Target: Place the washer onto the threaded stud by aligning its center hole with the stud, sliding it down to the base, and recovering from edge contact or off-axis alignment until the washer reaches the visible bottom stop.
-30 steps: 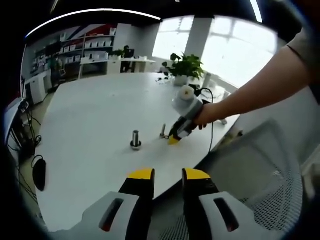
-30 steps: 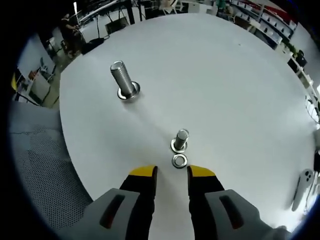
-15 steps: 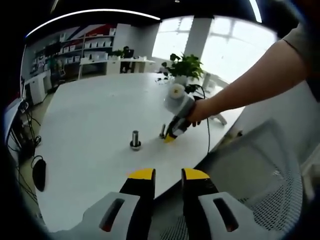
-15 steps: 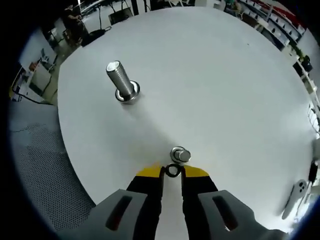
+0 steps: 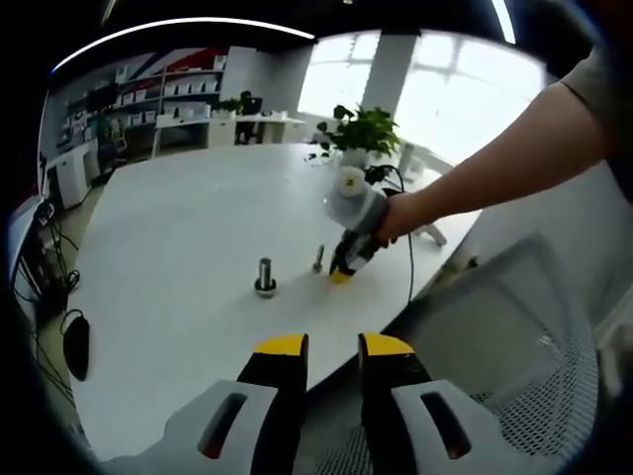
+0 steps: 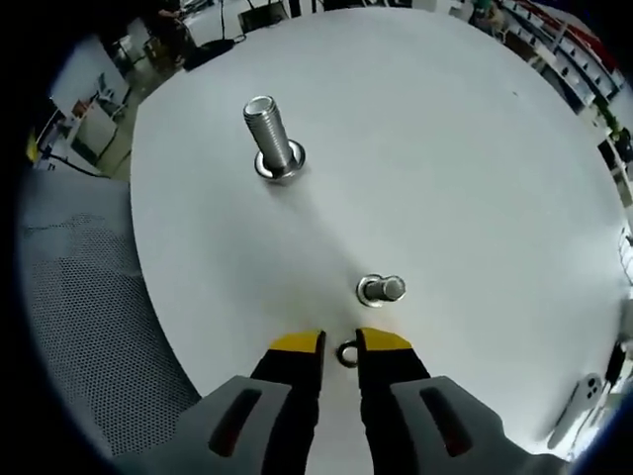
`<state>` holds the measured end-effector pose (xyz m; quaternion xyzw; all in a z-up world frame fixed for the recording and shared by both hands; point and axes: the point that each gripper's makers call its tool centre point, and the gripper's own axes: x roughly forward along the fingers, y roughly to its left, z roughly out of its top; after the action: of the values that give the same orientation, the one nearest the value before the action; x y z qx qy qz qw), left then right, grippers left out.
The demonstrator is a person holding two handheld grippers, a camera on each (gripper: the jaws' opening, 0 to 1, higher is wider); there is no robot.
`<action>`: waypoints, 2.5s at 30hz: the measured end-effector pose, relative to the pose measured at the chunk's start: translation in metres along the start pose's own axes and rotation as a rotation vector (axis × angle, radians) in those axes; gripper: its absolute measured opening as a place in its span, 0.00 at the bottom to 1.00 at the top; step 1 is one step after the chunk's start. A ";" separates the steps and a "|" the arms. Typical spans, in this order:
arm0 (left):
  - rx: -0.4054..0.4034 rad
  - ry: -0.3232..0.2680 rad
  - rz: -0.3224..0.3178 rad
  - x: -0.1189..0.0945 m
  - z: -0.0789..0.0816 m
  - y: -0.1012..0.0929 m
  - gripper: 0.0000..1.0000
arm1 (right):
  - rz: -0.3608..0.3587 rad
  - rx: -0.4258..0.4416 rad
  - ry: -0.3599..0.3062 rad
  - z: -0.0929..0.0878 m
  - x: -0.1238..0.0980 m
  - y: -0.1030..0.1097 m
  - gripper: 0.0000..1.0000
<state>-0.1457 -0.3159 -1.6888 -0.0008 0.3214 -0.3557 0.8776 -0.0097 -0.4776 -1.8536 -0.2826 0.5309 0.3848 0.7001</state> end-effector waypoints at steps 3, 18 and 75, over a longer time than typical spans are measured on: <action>-0.002 -0.005 0.001 0.000 0.001 0.000 0.18 | 0.000 -0.093 0.002 -0.003 0.000 0.001 0.24; -0.002 0.001 0.001 0.000 0.000 0.000 0.17 | 0.012 -0.114 0.092 -0.009 -0.002 -0.001 0.26; -0.019 0.016 0.027 0.000 -0.004 0.005 0.15 | -0.102 0.136 -0.047 0.000 -0.033 -0.017 0.13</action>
<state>-0.1448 -0.3113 -1.6930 -0.0018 0.3317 -0.3406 0.8797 0.0002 -0.4945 -1.8222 -0.2521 0.5243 0.3183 0.7485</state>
